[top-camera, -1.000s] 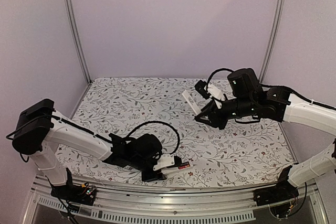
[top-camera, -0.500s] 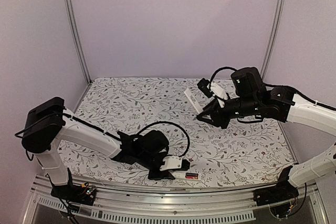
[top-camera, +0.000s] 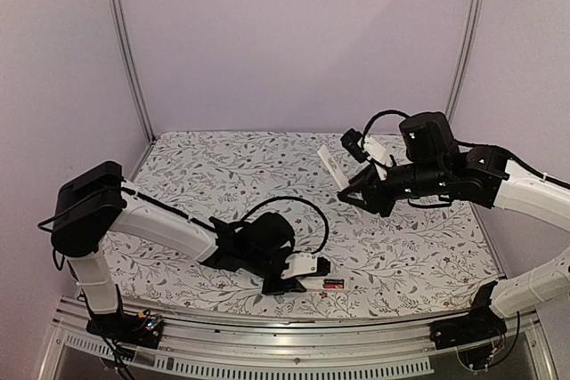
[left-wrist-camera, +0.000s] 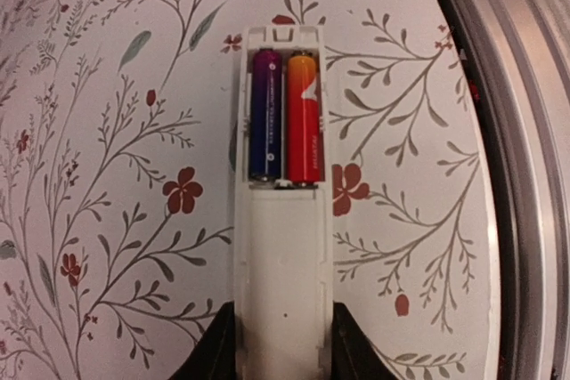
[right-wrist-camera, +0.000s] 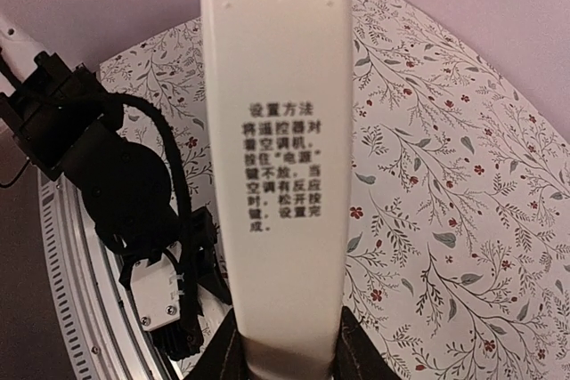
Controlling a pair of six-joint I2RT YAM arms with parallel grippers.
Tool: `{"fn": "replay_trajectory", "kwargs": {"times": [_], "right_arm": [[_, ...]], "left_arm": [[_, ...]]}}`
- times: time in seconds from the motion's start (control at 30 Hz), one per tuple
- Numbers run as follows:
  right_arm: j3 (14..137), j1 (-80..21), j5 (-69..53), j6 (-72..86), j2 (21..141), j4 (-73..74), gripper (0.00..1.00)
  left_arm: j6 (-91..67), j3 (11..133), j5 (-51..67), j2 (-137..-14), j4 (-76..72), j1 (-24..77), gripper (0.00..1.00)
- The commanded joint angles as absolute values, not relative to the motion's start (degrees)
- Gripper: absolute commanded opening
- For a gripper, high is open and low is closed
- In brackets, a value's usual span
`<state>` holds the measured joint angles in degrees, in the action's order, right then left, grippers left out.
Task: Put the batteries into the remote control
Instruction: Move the remote control without the battery cover to the center of the board, then pass from the right arm to the left
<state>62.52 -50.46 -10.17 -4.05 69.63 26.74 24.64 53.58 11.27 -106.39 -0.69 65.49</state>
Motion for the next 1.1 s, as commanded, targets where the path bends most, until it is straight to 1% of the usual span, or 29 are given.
{"fn": "replay_trajectory", "kwargs": {"times": [0.0, 0.03, 0.1, 0.2, 0.23, 0.27, 0.37, 0.43, 0.53, 0.67, 0.73, 0.8, 0.93, 1.07], "right_arm": [[61.69, -50.36, -8.88, -3.69, 69.25, 27.77, 0.17], [61.68, -50.36, -8.95, -3.69, 69.26, 27.82, 0.17], [61.63, -50.36, -8.92, -3.76, 69.19, 27.96, 0.17], [61.82, -50.36, -8.4, -4.1, 68.91, 28.32, 0.17], [61.82, -50.36, -8.25, -4.32, 68.76, 28.35, 0.17], [61.78, -50.36, -8.31, -4.47, 68.69, 28.39, 0.17], [61.91, -50.36, -8.6, -5.11, 68.64, 28.62, 0.17], [62.22, -50.36, -8.65, -5.73, 68.94, 29.14, 0.17], [63.42, -50.36, -8.87, -6.92, 70.21, 31.19, 0.17], [64.8, -51.33, -9.16, -8.39, 72.71, 33.58, 0.16], [65.43, -53.06, -8.74, -9.79, 73.94, 34.33, 0.17], [66.2, -55.13, -8.7, -11.73, 75.0, 35.25, 0.17], [68.75, -57.76, -8.09, -16.11, 77.65, 38.14, 0.17], [71.12, -59.6, -4.85, -17.5, 82.63, 41.08, 0.17]], "left_arm": [[22.98, 54.59, 10.31, -107.75, -1.55, 63.92, 0.3], [22.6, 54.52, 10.22, -107.51, -1.53, 63.9, 0.32], [21.6, 54.25, 10.39, -106.65, -1.26, 63.9, 0.42], [20.29, 54.17, 12.94, -104.14, -0.31, 63.9, 0.65], [19.53, 53.73, 13.1, -102.77, -1.12, 63.9, 0.69], [18.67, 52.88, 12.71, -101.23, -2.51, 63.92, 0.76], [16.37, 49.63, 11.46, -96.05, -7.46, 63.81, 0.84], [14.18, 47.93, 10.92, -92.16, -10.42, 63.63, 0.86], [9.68, 45.38, 11.03, -86.02, -13.2, 62.93, 0.87], [-2.44, 42.26, 7.94, -77.12, -15.36, 62.1, 0.83], [-8.24, 41.94, 6.75, -73.36, -13.87, 61.73, 0.79], [-13.27, 41.4, 5.23, -69.67, -12.39, 61.7, 0.78], [-22.73, 37.81, 1.19, -61.66, -12.19, 61.59, 0.81], [-31.68, 31.99, -2.1, -56.16, -15.34, 61.51, 0.83]]}}
